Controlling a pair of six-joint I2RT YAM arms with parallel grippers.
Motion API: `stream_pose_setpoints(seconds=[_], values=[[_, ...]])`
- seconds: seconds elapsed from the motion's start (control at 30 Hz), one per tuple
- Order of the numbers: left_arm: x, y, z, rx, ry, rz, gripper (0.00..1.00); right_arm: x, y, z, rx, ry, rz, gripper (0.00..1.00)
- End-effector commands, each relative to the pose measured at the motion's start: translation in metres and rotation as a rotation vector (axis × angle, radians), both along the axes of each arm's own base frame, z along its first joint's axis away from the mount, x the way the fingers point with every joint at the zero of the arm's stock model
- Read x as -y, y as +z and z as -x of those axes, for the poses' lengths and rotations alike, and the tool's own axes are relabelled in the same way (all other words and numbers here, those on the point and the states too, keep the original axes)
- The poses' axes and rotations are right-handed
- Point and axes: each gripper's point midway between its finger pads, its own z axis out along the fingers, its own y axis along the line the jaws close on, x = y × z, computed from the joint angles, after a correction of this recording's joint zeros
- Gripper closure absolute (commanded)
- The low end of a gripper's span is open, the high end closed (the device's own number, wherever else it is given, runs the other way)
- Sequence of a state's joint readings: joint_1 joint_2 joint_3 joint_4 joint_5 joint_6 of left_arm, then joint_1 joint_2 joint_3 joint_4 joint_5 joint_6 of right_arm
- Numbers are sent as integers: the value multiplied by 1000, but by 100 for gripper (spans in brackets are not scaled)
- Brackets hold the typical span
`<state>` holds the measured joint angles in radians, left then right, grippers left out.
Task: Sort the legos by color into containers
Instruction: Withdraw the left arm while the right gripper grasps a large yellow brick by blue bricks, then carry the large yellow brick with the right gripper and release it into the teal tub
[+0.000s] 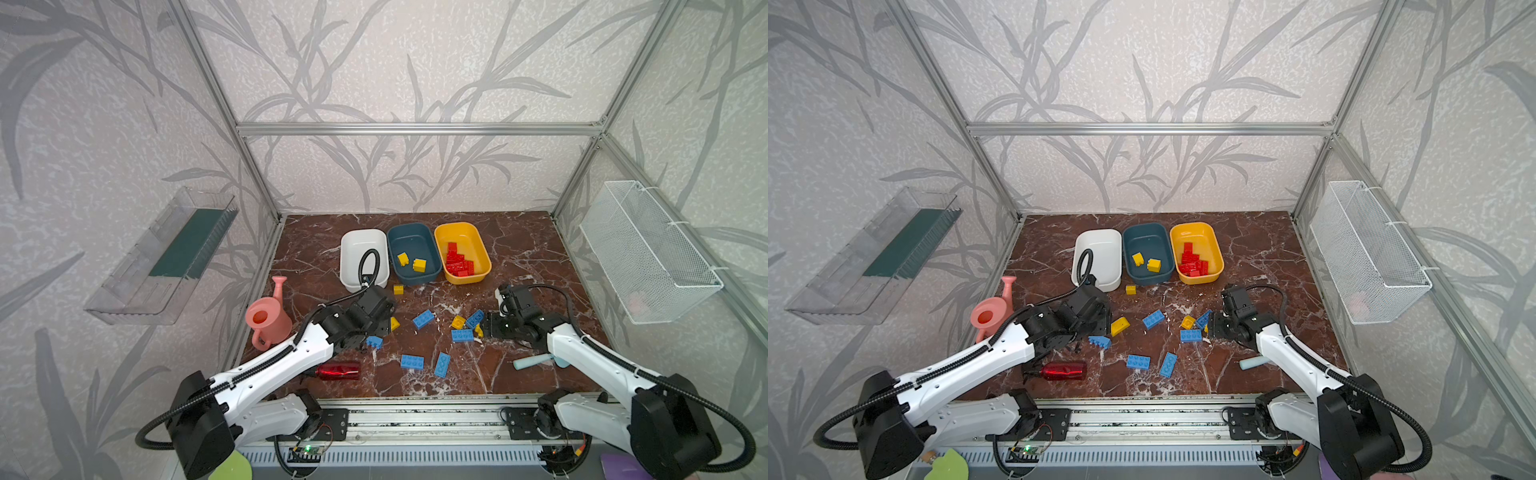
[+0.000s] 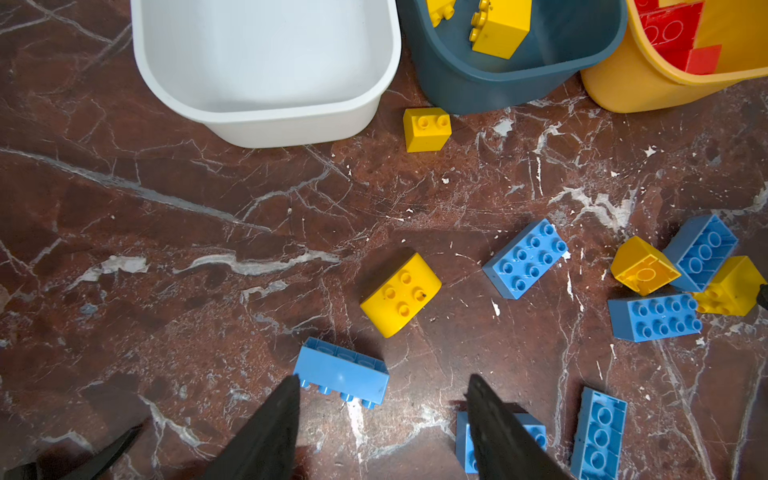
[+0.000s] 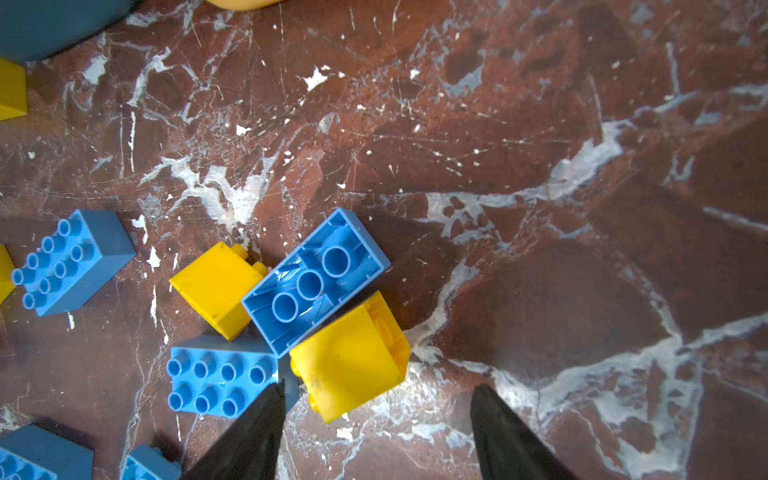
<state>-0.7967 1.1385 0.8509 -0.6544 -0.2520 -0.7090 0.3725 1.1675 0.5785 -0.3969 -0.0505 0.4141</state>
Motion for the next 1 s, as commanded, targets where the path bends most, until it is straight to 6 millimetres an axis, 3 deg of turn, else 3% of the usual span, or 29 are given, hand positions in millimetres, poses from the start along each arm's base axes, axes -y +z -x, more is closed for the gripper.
stream_pose_setpoints(seconds=[0.0,0.27,0.47,0.8,0.97], values=[[-5,2,1,16,23,4,36,-11,-1,0,-24,79,-1,29],[-11,0,5,17,33,2,36,-19,-13,-2,-74,118,32,26],[-12,-5,6,7,40,2,36,-28,-18,-4,-95,159,52,30],[-15,-8,5,6,56,-17,36,-29,-25,-3,-136,168,92,51],[-15,-7,5,7,56,-14,36,-28,-20,-3,-129,169,102,56]])
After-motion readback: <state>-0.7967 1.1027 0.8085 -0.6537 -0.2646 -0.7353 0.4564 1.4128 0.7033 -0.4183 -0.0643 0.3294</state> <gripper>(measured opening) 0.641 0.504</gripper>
